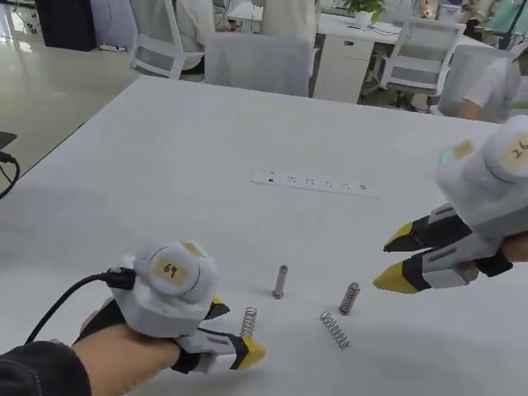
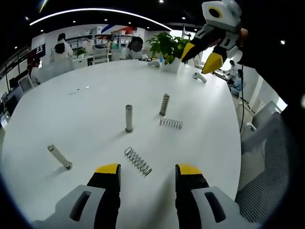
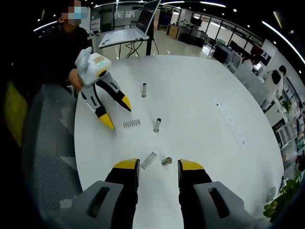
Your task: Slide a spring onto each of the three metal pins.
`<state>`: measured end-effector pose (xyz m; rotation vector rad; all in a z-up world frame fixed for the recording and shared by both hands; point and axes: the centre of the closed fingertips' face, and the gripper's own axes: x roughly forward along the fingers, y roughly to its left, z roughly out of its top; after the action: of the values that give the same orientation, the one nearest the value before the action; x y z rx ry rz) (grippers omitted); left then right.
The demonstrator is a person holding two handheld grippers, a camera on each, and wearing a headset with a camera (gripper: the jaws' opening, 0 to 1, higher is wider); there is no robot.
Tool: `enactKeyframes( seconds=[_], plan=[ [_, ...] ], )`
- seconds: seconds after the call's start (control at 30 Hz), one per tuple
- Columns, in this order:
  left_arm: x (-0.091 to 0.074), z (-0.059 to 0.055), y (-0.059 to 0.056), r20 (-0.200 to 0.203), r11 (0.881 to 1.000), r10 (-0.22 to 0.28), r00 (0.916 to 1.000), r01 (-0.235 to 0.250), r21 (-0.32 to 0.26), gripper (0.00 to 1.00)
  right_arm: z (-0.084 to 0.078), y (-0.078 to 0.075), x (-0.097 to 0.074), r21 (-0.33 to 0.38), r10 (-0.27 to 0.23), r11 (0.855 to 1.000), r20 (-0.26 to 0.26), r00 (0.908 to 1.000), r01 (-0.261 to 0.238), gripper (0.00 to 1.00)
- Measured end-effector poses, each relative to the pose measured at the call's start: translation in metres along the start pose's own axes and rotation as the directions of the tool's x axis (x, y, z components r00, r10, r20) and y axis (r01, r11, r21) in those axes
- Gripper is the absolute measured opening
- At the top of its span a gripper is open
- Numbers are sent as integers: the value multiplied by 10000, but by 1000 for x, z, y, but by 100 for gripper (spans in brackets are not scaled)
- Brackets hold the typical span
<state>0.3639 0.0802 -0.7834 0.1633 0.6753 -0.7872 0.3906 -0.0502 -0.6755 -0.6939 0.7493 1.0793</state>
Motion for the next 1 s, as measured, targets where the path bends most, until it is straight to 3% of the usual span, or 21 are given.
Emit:
enactKeyframes(
  seconds=[0.27,0.5,0.6,1.0],
  plan=[
    [4,-9,1,-259,9999,48,9997,-52,-147,40,-12,5,3,594,-24,9982,259,9997,8,39],
    [6,-8,0,-234,9995,29,9997,-37,-318,40,-20,9,5,1345,-237,9909,1023,9945,97,49],
    [8,-8,-1,-223,9994,25,9997,-33,-352,40,-21,8,3,1792,-500,9836,1502,9874,225,55],
    [10,-9,0,-217,9990,153,9996,-162,-408,38,-15,2,-5,2632,-1201,9633,2450,9620,533,77]
  ],
)
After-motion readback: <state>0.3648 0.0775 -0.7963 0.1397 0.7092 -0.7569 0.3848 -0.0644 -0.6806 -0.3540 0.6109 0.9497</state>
